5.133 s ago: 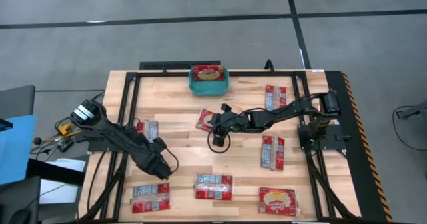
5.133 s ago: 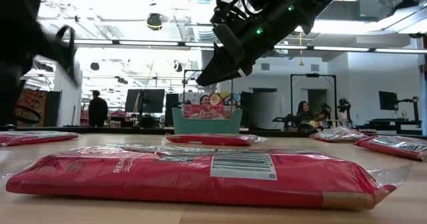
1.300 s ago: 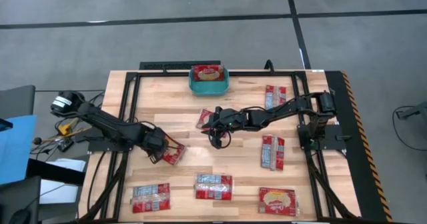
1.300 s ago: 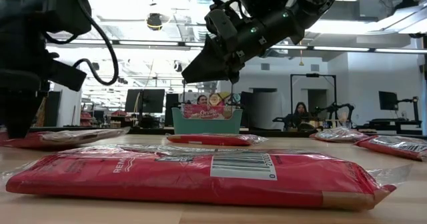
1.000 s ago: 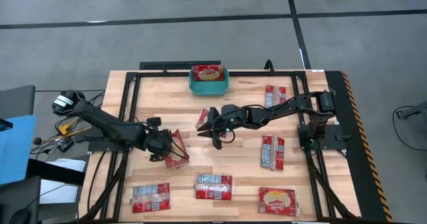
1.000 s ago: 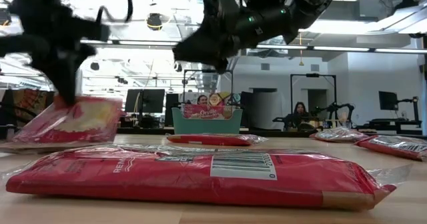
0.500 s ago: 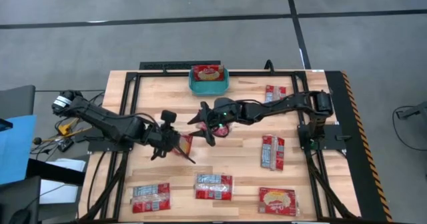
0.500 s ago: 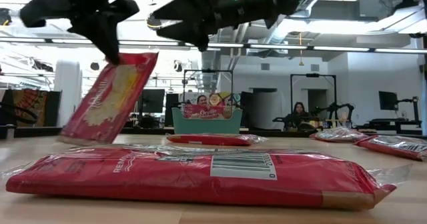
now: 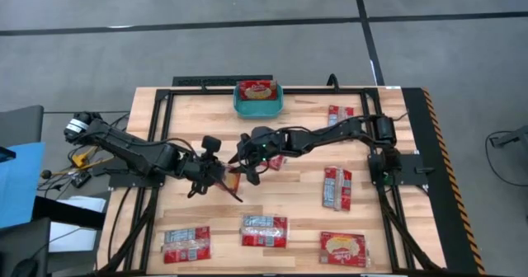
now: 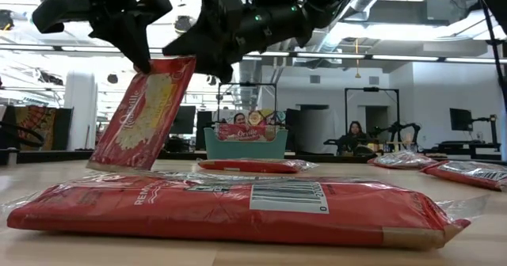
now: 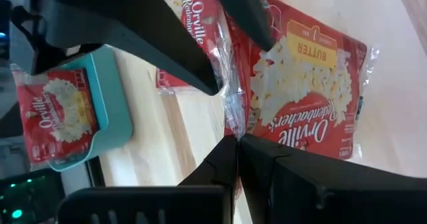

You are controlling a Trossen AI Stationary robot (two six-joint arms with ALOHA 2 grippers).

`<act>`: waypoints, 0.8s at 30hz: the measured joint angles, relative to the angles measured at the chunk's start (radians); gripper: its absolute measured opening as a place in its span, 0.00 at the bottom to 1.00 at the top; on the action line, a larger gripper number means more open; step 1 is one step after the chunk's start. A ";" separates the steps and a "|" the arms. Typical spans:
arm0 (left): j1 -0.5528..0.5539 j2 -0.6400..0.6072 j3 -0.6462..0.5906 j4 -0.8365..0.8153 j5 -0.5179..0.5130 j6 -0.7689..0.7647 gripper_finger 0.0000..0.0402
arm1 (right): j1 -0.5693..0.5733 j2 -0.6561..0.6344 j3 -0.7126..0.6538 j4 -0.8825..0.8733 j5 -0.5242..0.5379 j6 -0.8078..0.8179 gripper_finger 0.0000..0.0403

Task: Sort popcorn bags into baskets
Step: Put the red popcorn bag into the green basket

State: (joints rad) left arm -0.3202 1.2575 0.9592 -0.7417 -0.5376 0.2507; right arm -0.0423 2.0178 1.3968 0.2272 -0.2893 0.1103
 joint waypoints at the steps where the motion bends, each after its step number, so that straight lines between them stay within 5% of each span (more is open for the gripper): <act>1: 0.000 0.000 0.000 0.000 -0.002 0.000 0.00 | -0.003 -0.001 0.000 -0.004 0.000 0.002 0.39; 6: 0.001 0.000 0.000 0.004 -0.023 0.012 0.00 | -0.013 0.008 0.001 -0.032 0.000 0.005 0.18; 12: 0.000 -0.001 0.000 0.048 -0.024 0.023 0.00 | -0.012 0.032 0.001 -0.034 0.000 0.020 0.04; 18: 0.000 -0.002 0.000 0.042 -0.097 -0.181 0.01 | 0.001 0.025 -0.005 -0.022 0.067 0.016 0.01; 24: 0.000 -0.041 0.002 -0.105 -0.129 -0.422 0.15 | 0.006 0.016 -0.094 0.078 0.110 0.024 0.01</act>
State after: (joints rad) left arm -0.3199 1.2170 0.9607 -0.8466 -0.6662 -0.1711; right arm -0.0361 2.0335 1.3025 0.3048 -0.1793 0.1344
